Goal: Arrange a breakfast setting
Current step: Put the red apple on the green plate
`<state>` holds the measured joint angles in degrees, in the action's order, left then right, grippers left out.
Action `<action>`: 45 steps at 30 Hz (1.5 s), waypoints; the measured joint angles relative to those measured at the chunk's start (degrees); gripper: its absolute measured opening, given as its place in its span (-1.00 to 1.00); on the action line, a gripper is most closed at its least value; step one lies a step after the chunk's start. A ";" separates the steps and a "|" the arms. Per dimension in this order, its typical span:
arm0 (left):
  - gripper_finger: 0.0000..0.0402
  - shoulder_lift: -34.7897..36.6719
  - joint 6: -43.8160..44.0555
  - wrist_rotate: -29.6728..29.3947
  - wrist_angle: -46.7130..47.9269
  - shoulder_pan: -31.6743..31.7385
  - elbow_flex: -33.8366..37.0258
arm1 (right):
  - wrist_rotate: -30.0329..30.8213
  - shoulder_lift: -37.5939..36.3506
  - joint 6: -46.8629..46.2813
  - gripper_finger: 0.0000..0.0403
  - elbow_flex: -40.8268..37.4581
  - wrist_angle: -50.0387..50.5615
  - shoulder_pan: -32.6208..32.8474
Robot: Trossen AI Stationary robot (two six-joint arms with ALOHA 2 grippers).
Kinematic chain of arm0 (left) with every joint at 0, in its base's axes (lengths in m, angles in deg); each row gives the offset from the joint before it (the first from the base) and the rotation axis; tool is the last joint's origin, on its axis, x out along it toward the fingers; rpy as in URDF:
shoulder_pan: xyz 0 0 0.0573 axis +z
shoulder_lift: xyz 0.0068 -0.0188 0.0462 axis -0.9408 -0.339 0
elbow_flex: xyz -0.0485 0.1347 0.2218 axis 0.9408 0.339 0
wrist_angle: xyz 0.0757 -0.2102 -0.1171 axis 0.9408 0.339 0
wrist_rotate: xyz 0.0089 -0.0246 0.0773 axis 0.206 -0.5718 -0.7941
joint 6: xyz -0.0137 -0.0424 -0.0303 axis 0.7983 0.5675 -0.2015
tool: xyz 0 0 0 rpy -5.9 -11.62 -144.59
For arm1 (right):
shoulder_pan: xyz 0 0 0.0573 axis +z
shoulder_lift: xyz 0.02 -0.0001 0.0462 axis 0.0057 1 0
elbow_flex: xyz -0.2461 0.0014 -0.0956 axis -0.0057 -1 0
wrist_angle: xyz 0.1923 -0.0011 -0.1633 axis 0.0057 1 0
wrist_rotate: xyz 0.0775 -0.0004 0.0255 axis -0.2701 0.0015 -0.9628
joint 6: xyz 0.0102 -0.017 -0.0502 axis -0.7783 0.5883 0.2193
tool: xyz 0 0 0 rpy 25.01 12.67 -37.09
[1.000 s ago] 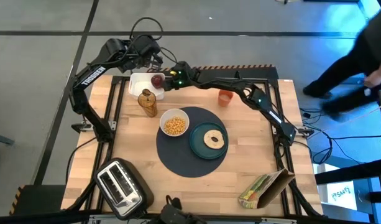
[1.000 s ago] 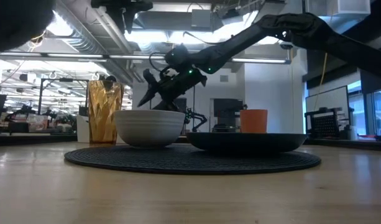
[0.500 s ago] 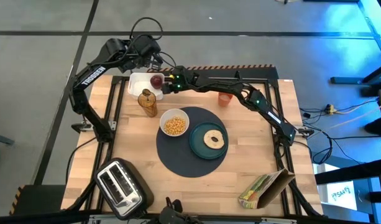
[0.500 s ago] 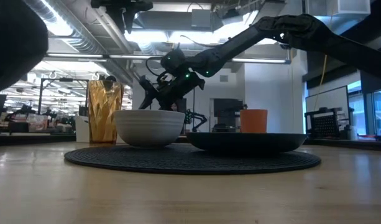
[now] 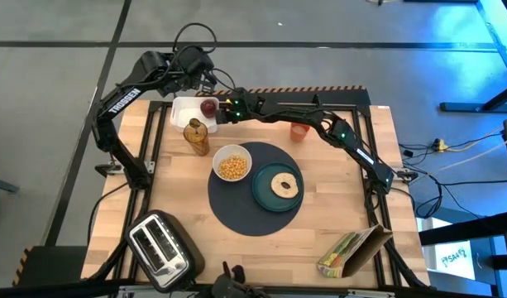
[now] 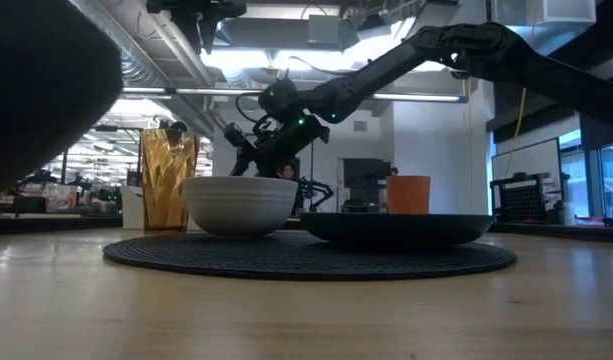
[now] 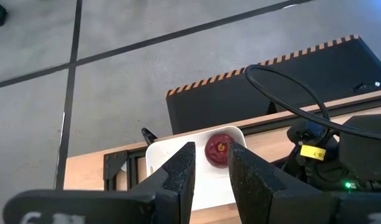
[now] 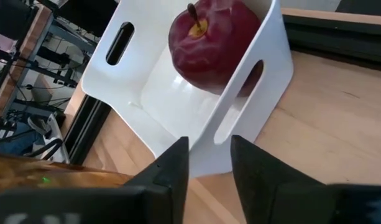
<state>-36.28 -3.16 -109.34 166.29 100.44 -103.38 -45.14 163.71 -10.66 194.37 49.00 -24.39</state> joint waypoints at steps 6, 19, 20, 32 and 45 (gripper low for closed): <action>-0.56 0.00 -0.10 0.02 0.30 -0.02 0.00 | 0.42 -0.13 0.34 -0.62 0.18 2.71 0.00; -0.56 0.00 -0.15 0.02 2.56 -0.02 0.00 | 7.73 0.15 6.21 -0.66 9.11 20.19 -0.54; -0.56 0.00 -0.15 0.02 2.56 -0.02 0.00 | 8.70 0.15 6.68 -0.66 9.20 21.51 -0.85; -0.56 0.00 -0.17 0.00 2.58 -0.02 0.00 | 4.55 -0.58 8.65 -0.66 9.25 22.06 -1.49; -0.56 -0.02 -1.15 0.58 2.56 0.48 0.00 | 0.92 -0.23 13.60 -0.66 9.34 9.73 1.87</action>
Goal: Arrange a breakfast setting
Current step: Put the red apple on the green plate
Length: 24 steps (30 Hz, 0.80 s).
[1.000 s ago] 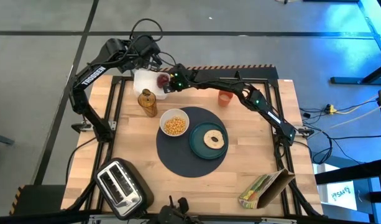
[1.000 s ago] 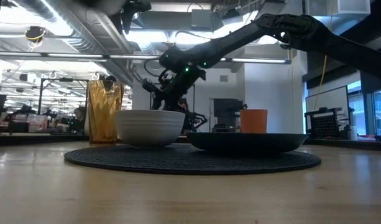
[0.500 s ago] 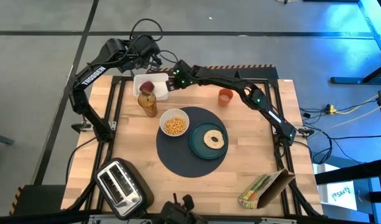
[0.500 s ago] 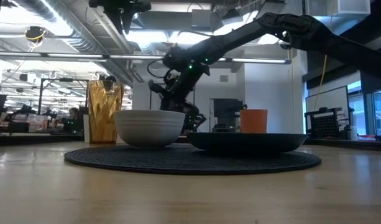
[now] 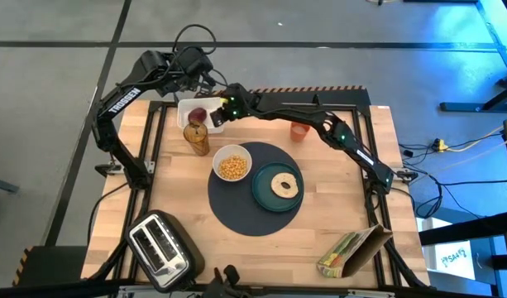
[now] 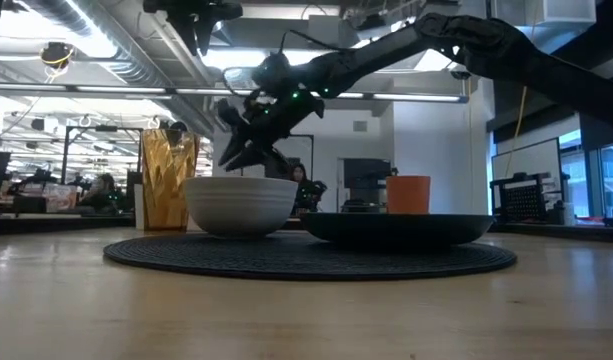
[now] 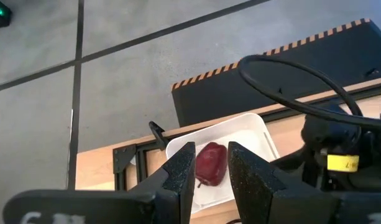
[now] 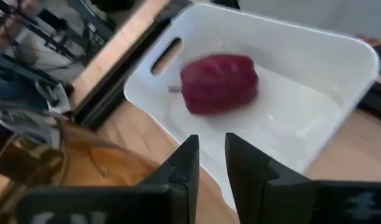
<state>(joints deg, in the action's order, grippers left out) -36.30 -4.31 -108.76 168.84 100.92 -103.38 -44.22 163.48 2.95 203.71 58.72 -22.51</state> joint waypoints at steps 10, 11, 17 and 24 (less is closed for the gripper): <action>-0.56 0.00 0.98 0.54 0.00 -0.37 0.00 | 6.30 1.18 0.22 -0.66 -0.01 7.32 0.28; -0.56 0.00 0.96 0.54 0.02 -0.37 0.00 | 6.67 0.88 0.23 -0.66 -0.01 8.40 0.27; -0.56 0.00 0.98 0.54 0.02 -0.35 0.00 | 10.91 0.00 0.76 -0.66 -0.05 15.04 -0.13; -0.56 0.00 1.18 0.81 0.02 -0.41 0.00 | 10.61 -0.45 0.90 -0.66 -0.14 17.92 -0.52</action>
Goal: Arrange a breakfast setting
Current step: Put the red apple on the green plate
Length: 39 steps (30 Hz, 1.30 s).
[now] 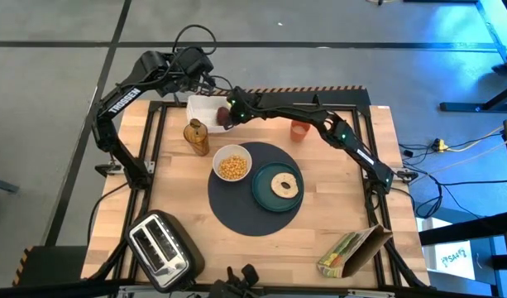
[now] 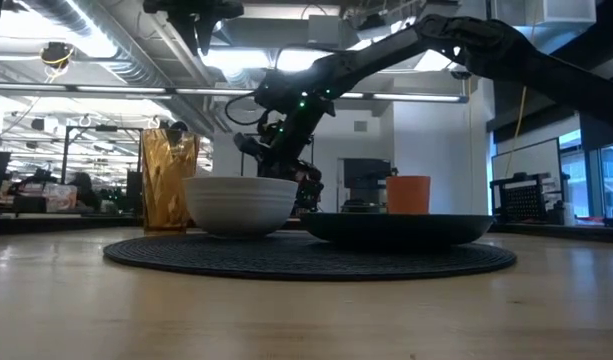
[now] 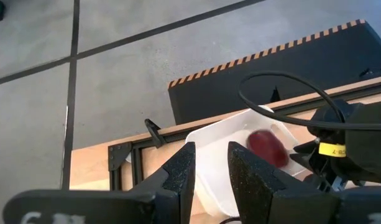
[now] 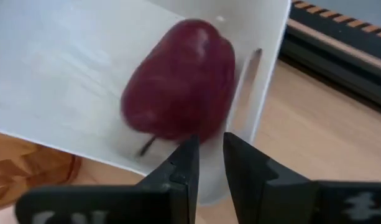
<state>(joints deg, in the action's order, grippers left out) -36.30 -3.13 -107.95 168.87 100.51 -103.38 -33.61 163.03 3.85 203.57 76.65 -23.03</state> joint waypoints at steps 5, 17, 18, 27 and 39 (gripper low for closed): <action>-0.56 0.00 0.29 0.82 0.00 -0.14 0.00 | 1.57 -1.18 1.30 -0.66 0.03 0.61 0.04; -0.56 -0.21 1.81 1.26 -0.34 -0.72 0.42 | 4.56 -2.58 2.51 -0.66 0.02 7.38 -1.49; -0.56 -0.41 1.81 1.55 -0.51 -0.89 0.96 | 3.83 -2.84 2.49 -0.66 0.00 7.87 -1.58; -0.56 -0.81 1.32 13.75 -9.37 -1.07 12.89 | 3.30 -12.49 4.56 -0.66 0.11 10.49 -3.30; -0.56 -0.81 1.84 31.09 -42.53 0.03 33.70 | 2.85 -25.25 12.14 -0.66 0.00 27.96 -11.11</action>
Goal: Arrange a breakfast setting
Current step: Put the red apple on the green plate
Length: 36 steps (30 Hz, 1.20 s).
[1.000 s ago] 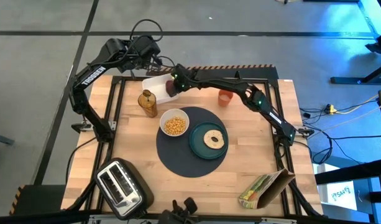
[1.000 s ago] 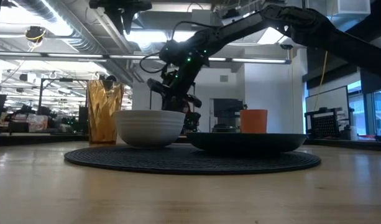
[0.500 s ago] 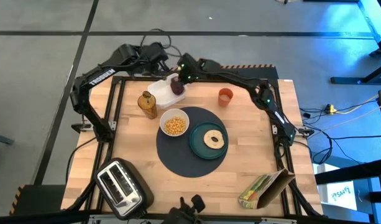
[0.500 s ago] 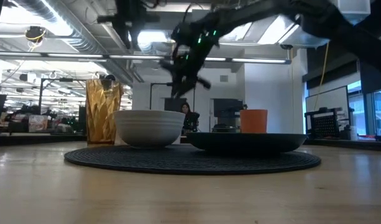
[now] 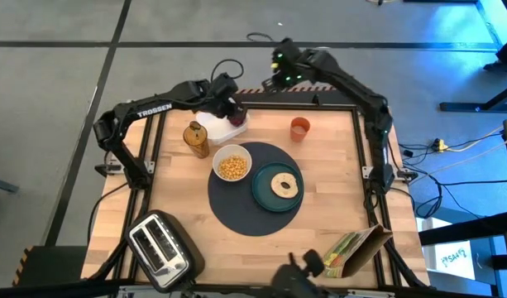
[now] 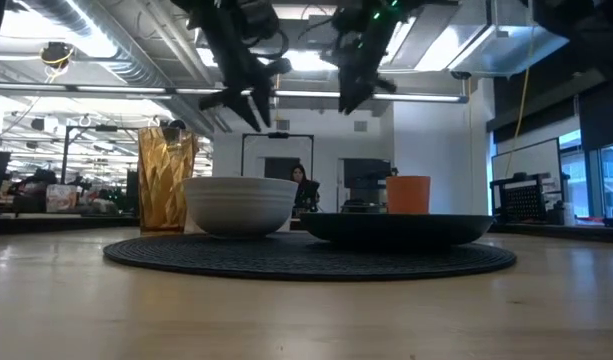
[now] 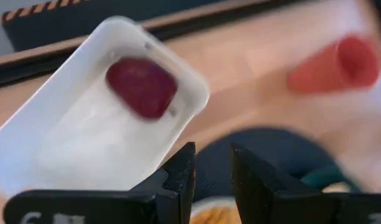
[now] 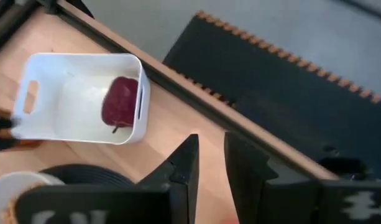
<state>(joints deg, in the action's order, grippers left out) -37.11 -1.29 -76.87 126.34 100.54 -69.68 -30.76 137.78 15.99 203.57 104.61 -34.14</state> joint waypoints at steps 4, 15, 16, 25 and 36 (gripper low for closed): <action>-0.56 -0.24 2.49 -4.91 -4.70 -0.09 0.73 | -1.49 -4.52 5.00 -0.66 0.02 1.79 -1.98; -0.43 -13.00 14.74 -9.76 -13.00 -0.76 -0.97 | -10.70 -12.50 13.70 -0.66 -0.08 4.71 -10.51; -0.40 -13.57 16.11 -10.19 -12.15 -0.76 -1.38 | -11.20 -13.04 13.73 -0.66 -0.53 4.23 -10.87; -0.11 -14.23 26.73 -17.73 -4.88 -0.76 -2.86 | -18.39 -19.49 14.02 -0.66 -11.30 0.30 -14.96; 0.03 -19.02 35.75 -21.67 -3.59 -0.30 -2.90 | -27.09 -30.60 13.96 -0.66 -32.99 -9.63 -15.06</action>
<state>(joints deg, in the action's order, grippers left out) -56.13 34.46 -98.54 122.75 100.25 -72.58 -57.85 107.18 29.94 170.58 94.98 -49.19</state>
